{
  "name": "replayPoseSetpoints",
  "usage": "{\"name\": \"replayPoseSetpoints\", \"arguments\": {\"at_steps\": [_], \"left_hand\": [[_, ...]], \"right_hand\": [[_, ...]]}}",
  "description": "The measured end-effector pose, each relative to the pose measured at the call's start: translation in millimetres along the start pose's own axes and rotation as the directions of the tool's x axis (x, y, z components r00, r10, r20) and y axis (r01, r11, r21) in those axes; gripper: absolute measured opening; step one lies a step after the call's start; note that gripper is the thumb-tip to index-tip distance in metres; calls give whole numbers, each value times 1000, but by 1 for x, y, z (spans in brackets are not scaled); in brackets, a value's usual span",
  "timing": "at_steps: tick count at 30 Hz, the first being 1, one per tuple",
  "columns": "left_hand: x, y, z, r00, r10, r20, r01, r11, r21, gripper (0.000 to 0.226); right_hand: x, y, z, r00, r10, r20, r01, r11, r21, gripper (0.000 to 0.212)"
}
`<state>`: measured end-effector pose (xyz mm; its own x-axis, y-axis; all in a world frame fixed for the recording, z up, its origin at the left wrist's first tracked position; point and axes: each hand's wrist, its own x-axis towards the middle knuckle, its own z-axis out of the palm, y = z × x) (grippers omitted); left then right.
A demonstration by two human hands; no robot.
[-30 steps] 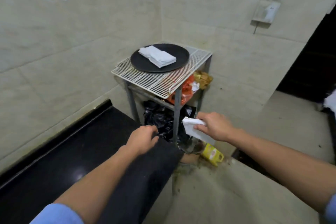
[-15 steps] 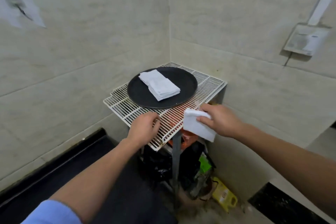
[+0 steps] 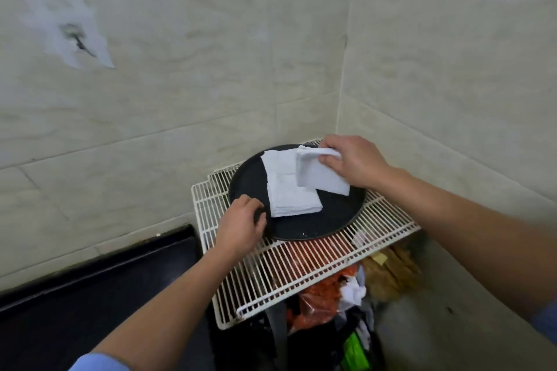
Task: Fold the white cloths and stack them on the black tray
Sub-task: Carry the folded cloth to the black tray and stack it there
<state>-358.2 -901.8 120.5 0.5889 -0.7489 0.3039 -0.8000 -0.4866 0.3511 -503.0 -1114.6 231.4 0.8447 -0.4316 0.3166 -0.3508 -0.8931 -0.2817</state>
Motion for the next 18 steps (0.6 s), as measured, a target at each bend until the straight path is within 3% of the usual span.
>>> {"name": "replayPoseSetpoints", "arguments": {"at_steps": [6,11,18], "left_hand": [[46,-12,0,999,-30,-25,31,999,37,26],[76,-29,16,995,-64,73,58,995,75,34],[73,-48,45,991,-84,108,71,990,122,35]], "right_hand": [[72,-3,25,997,-48,55,41,991,126,7],[111,-2,49,976,-122,180,92,982,167,13],[174,20,100,938,-23,346,-17,994,111,13]]}}
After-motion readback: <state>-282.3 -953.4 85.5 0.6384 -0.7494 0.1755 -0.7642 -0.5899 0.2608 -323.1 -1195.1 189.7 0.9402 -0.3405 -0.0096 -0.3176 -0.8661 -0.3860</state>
